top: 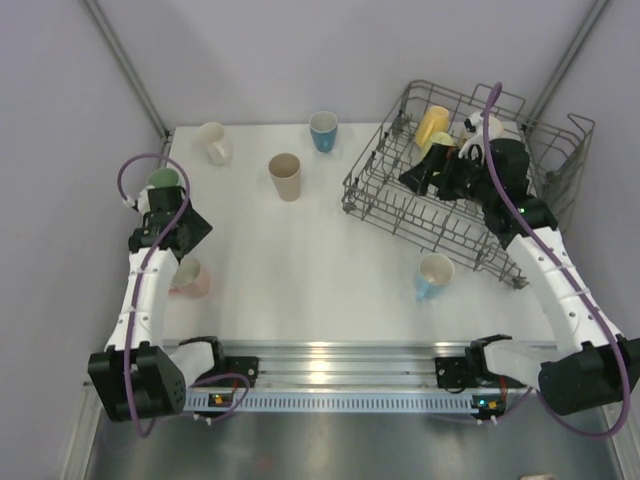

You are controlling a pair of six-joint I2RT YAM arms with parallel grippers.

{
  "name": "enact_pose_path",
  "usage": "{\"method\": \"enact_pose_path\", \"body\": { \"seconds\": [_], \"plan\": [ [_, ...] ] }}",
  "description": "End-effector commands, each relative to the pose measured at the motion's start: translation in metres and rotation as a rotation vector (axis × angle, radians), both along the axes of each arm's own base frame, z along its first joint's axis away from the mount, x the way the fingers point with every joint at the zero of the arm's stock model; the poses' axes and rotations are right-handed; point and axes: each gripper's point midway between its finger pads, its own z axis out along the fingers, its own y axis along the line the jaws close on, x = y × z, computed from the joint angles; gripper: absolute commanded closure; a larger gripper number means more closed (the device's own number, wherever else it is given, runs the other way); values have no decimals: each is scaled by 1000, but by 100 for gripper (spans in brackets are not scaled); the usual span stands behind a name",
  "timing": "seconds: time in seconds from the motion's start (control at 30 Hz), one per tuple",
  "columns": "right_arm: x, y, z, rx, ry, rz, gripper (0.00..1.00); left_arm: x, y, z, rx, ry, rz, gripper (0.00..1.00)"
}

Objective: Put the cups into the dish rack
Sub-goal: Grab a cup with the left arm

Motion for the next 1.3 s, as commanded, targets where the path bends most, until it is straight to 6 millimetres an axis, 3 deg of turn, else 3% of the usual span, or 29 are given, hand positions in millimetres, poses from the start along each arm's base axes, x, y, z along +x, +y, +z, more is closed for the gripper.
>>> {"method": "enact_pose_path", "body": {
  "seconds": [0.0, 0.17, 0.4, 0.63, 0.97, 1.2, 1.27],
  "plan": [
    [-7, 7, 17, 19, -58, 25, 1, -6, 2, 9, 32, 5, -13, 30],
    [-7, 8, 12, 19, -46, 26, 1, -14, 2, -1, 37, 43, -19, 30],
    [-7, 7, 3, 3, -27, 25, 1, -18, 4, 1, 56, 53, -26, 30],
    [-8, 8, 0, -1, -21, 29, 1, -23, -7, -16, 16, 99, -54, 30],
    [-9, 6, 2, -11, -27, 28, 1, -29, -9, -38, 7, 171, -40, 33],
    [-9, 6, 2, -9, -27, 22, 0, -28, -19, -68, -58, 273, -58, 48],
    [-9, 6, 1, -12, -27, 22, 1, -24, -25, -71, -93, 269, -82, 71]
  ]
}}
